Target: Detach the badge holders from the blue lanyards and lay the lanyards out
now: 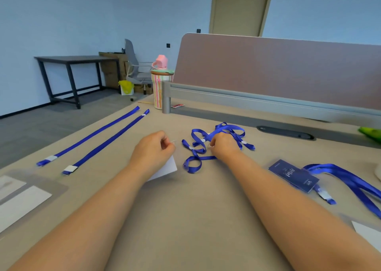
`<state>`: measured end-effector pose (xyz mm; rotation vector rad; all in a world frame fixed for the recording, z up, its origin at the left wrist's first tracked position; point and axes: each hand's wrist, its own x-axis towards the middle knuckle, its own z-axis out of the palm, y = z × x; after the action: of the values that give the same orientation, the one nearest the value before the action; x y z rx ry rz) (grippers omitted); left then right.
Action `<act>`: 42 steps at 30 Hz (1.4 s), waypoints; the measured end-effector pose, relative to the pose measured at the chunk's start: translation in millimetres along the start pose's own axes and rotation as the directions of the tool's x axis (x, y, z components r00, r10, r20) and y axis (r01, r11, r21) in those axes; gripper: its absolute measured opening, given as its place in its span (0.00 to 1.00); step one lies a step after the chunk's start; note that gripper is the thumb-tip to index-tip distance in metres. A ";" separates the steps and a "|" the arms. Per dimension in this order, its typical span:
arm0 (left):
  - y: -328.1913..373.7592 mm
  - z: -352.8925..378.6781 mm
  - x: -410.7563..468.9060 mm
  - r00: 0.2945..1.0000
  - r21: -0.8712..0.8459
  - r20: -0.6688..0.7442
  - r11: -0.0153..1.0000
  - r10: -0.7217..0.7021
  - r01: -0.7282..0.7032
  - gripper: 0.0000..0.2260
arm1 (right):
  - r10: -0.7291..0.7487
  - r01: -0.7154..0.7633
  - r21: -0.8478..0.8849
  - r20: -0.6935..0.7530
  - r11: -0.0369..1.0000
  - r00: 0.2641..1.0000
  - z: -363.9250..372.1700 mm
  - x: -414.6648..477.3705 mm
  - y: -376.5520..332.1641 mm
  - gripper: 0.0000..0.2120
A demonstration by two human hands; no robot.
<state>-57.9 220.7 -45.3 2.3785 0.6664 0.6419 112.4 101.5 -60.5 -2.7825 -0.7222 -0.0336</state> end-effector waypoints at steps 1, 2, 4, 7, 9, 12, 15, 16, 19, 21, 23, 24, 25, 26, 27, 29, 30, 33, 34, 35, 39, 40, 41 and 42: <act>0.2 0.3 -0.2 1.000 -0.001 0.001 1.000 0.010 -0.010 0.04 | -0.004 0.004 0.000 0.011 1.000 1.000 1.9 1.6 0.9 0.10; 0.3 0.5 -0.6 1.000 -0.007 0.001 1.000 0.022 -0.022 0.04 | -0.002 0.002 0.012 0.015 1.000 1.000 2.6 2.1 1.4 0.11; 0.5 1.0 -1.9 0.999 -0.017 0.006 0.999 0.035 -0.035 0.04 | 0.005 -0.005 0.051 0.012 0.999 1.000 1.9 3.5 0.1 0.11; 1.0 1.3 -3.4 0.999 -0.023 0.019 0.999 0.038 -0.037 0.03 | -0.001 0.001 0.095 0.002 0.995 1.000 -0.9 4.6 -1.5 0.10; 1.5 1.5 -4.3 0.999 -0.027 0.024 0.999 0.038 -0.038 0.03 | -0.039 0.038 0.107 0.008 0.994 0.999 0.0 4.8 -2.1 0.10; 2.1 1.4 -5.0 0.999 -0.025 0.032 0.999 0.036 -0.036 0.03 | -0.067 0.062 0.104 0.041 0.993 0.997 2.1 2.7 -3.3 0.10; 1.9 2.2 -5.2 0.999 -0.027 0.035 0.999 0.030 -0.029 0.03 | -0.061 0.058 0.145 0.016 0.988 0.998 2.7 2.4 -1.7 0.10; 1.6 2.8 -5.2 0.999 -0.026 0.035 0.999 0.028 -0.028 0.03 | -0.048 0.047 0.169 0.002 0.984 0.999 0.8 0.9 -1.3 0.09; 1.4 2.8 -4.8 0.999 -0.021 0.024 0.999 0.026 -0.025 0.04 | -0.010 0.031 0.269 -0.079 0.963 0.997 -9.4 -3.1 1.5 0.07; 2.4 2.3 -4.7 0.999 -0.028 0.007 0.999 0.039 -0.039 0.04 | -0.021 0.073 0.378 -0.141 0.923 0.990 -19.2 -9.3 1.9 0.07; 4.0 1.8 -5.5 0.998 -0.034 -0.007 0.998 0.059 -0.060 0.03 | -0.053 0.148 0.506 -0.198 0.850 0.979 -29.4 -17.7 0.4 0.08; 4.8 2.0 -6.3 0.998 -0.033 -0.012 0.997 0.068 -0.068 0.03 | -0.062 0.184 0.561 -0.229 0.807 0.971 -33.0 -20.6 -0.1 0.10; 5.3 2.5 -6.8 0.997 -0.030 -0.013 0.997 0.074 -0.075 0.03 | -0.067 0.211 0.614 -0.249 0.761 0.966 -36.2 -23.0 -0.3 0.12; 5.5 2.8 -7.1 0.997 -0.027 -0.015 0.996 0.079 -0.080 0.03 | -0.072 0.221 0.667 -0.244 0.712 0.967 -39.1 -24.6 -0.3 0.13; 5.6 3.0 -7.3 0.996 -0.026 -0.017 0.996 0.084 -0.084 0.03 | -0.087 0.222 0.719 -0.220 0.658 0.972 -41.7 -25.9 -0.6 0.13; 5.4 3.1 -7.4 0.995 -0.031 -0.030 0.995 0.099 -0.099 0.04 | -0.114 0.204 0.803 -0.170 0.560 0.979 -47.3 -27.0 -0.9 0.12; 5.2 3.0 -7.3 0.993 -0.036 -0.038 0.993 0.108 -0.110 0.04 | -0.114 0.203 0.825 -0.168 0.527 0.979 -51.0 -27.4 -1.2 0.11; 6.1 2.0 -8.3 0.988 -0.061 -0.059 0.988 0.141 -0.144 0.04 | -0.086 0.257 0.836 -0.247 0.485 0.965 -66.2 -27.1 -2.3 0.11; 6.5 1.9 -8.9 0.986 -0.071 -0.066 0.985 0.153 -0.157 0.05 | -0.075 0.287 0.828 -0.288 0.482 0.955 -72.5 -26.5 -3.0 0.11; 6.8 1.8 -9.1 0.984 -0.080 -0.072 0.982 0.165 -0.171 0.05 | -0.065 0.323 0.813 -0.335 0.485 0.940 -80.2 -26.7 -4.4 0.11; 6.9 0.3 -9.9 0.976 -0.091 -0.089 0.974 0.198 -0.206 0.04 | -0.050 0.477 0.762 -0.510 0.438 0.859 -120.5 -34.0 -17.0 0.11; 6.7 -0.2 -9.4 0.975 -0.095 -0.099 0.973 0.200 -0.209 0.03 | -0.062 0.505 0.762 -0.528 0.406 0.847 -129.6 -37.2 -21.3 0.13; 6.7 -1.1 -9.1 0.974 -0.100 -0.110 0.973 0.197 -0.208 0.03 | -0.095 0.528 0.759 -0.537 0.381 0.839 -135.6 -41.2 -26.0 0.14; 7.1 -2.1 -8.7 0.975 -0.107 -0.117 0.974 0.188 -0.201 0.03 | -0.145 0.541 0.751 -0.529 0.379 0.836 -137.9 -45.7 -30.3 0.16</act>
<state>-63.6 211.4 -41.7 2.3294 0.4281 0.8720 63.9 69.3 75.9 -1.4819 -0.8758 -0.2128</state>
